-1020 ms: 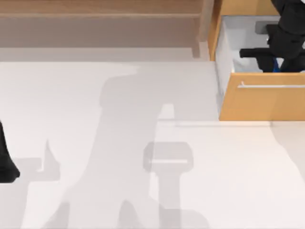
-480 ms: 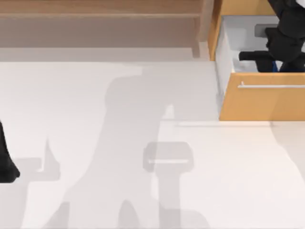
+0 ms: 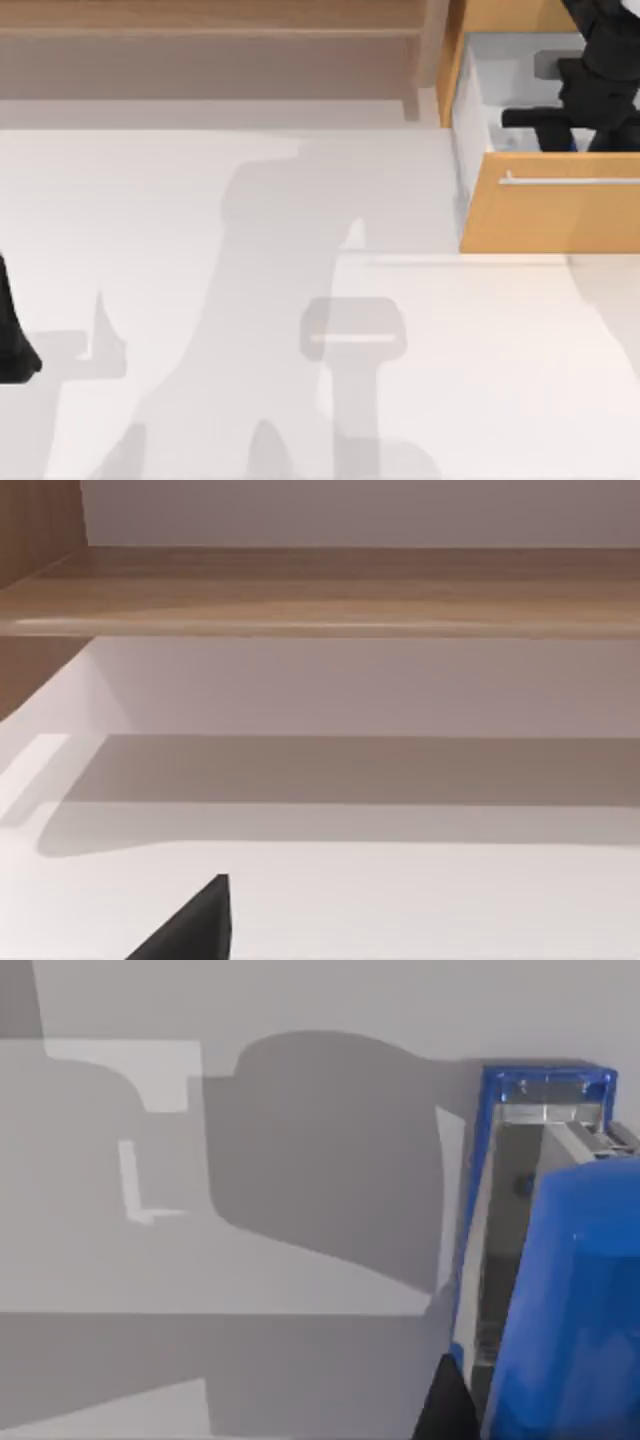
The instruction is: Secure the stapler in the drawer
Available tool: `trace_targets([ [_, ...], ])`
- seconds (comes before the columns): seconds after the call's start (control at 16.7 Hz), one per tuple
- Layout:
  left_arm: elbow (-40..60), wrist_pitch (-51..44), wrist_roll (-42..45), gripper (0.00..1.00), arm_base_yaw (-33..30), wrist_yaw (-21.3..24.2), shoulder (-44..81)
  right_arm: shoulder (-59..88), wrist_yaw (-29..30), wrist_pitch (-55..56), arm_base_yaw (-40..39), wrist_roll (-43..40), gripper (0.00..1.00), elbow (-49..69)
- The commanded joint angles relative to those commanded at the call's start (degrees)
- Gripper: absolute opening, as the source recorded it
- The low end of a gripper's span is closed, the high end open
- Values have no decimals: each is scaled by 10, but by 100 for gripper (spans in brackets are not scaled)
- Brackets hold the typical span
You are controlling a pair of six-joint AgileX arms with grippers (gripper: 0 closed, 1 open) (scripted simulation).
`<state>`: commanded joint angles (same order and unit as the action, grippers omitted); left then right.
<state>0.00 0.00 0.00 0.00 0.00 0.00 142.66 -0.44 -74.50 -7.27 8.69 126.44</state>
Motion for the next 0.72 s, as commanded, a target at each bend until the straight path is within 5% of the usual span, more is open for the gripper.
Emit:
trace_targets([
  [0.36, 0, 0, 0, 100, 0, 0, 0, 0, 0, 0, 0, 0, 98, 0],
  [0.72, 0, 0, 0, 100, 0, 0, 0, 0, 0, 0, 0, 0, 100, 0],
])
